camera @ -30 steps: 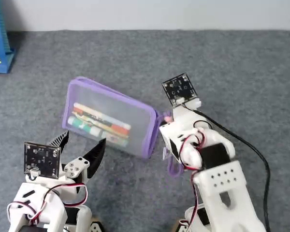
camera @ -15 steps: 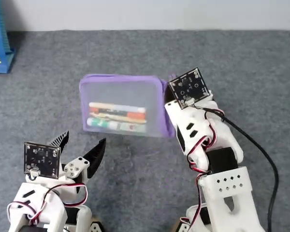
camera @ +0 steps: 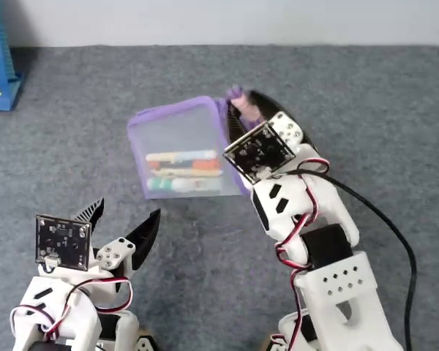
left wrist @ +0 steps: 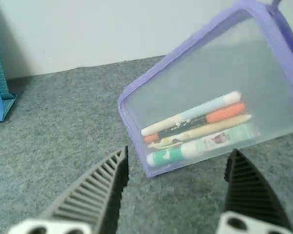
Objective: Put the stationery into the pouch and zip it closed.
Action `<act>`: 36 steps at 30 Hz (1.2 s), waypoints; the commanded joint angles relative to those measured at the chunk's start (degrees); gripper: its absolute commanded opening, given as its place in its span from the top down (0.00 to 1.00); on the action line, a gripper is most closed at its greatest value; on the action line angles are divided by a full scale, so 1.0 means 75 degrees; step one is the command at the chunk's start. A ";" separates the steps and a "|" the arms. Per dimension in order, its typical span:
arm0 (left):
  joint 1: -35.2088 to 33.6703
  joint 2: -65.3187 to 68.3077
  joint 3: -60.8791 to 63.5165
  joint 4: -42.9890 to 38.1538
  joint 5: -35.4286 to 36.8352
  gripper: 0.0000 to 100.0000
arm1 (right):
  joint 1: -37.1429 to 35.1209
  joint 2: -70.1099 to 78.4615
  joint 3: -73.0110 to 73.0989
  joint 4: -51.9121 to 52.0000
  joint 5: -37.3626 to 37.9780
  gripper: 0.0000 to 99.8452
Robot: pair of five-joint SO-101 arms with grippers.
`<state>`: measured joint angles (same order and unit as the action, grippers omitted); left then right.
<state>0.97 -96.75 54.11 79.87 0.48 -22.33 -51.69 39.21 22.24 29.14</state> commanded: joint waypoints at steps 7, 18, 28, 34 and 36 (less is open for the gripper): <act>-0.0059 -0.0035 -0.0346 -0.0035 0.0082 0.69 | 0.0158 0.1119 -0.2602 0.0205 0.0047 0.99; -0.0938 -0.0035 -0.0557 -0.0012 0.0082 0.69 | -0.0651 0.0662 -0.2673 0.2081 -0.0211 0.99; -0.1008 -0.0035 -0.0580 0.0023 0.0082 0.69 | -0.0885 0.0252 -0.2661 0.2819 -0.0199 0.99; -0.1008 -0.0035 -0.0592 0.0129 0.0082 0.69 | -0.0486 0.0264 -0.2673 0.2479 -0.0199 0.99; -0.1008 -0.0035 -0.0592 0.0129 0.0082 0.69 | -0.0182 0.0264 -0.2673 0.2116 -0.0199 0.99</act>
<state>-6.33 -96.75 52.62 80.57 0.48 -26.64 -48.18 23.30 41.85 28.35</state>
